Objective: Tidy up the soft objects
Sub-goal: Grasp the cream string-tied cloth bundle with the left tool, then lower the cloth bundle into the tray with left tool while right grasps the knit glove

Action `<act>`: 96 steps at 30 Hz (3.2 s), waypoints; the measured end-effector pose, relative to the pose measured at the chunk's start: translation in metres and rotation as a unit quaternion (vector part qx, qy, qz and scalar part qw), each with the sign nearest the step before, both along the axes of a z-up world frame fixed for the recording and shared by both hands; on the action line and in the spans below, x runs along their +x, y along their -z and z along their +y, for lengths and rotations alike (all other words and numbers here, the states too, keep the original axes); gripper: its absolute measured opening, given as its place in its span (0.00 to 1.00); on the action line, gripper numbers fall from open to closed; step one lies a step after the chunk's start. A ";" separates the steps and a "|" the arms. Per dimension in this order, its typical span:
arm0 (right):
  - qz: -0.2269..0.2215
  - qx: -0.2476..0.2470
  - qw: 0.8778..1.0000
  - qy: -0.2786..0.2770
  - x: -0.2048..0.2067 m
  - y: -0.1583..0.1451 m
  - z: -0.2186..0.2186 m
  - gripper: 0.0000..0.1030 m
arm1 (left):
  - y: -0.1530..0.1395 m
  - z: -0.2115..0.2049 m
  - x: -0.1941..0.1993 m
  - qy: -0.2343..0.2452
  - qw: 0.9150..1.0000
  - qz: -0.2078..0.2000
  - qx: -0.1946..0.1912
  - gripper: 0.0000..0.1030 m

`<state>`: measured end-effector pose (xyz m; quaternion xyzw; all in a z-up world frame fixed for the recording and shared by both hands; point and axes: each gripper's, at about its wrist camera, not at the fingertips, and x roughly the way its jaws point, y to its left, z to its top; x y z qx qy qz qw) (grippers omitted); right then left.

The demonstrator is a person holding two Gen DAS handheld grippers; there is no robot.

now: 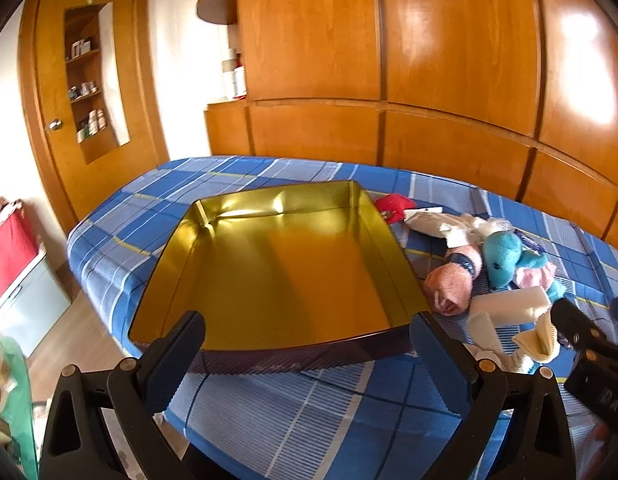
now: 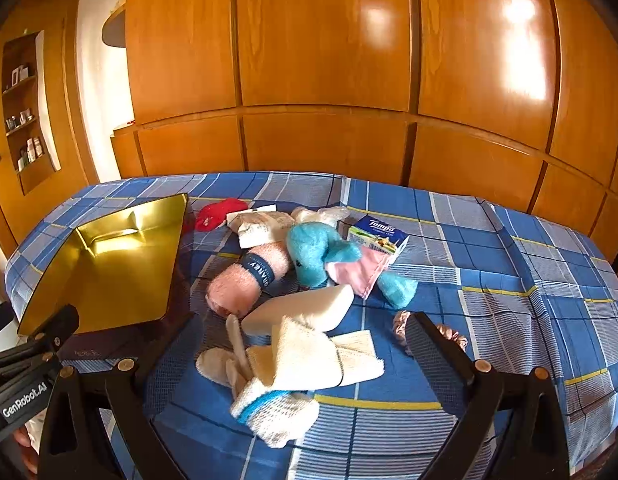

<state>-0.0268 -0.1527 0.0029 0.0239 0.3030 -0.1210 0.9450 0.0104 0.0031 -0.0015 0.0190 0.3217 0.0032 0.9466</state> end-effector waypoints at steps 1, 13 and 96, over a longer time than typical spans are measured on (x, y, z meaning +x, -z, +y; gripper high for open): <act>-0.001 0.001 1.000 0.001 0.001 -0.001 -0.003 1.00 | -0.001 -0.001 0.000 0.007 1.000 -0.002 0.000 1.00; 0.011 0.058 0.998 0.022 0.019 -0.025 -0.093 1.00 | -0.015 -0.031 0.018 0.176 0.983 0.034 -0.049 1.00; 0.222 0.053 0.928 -0.294 0.062 0.060 -0.012 0.44 | 0.018 0.055 0.216 -0.015 0.977 0.160 -0.138 0.69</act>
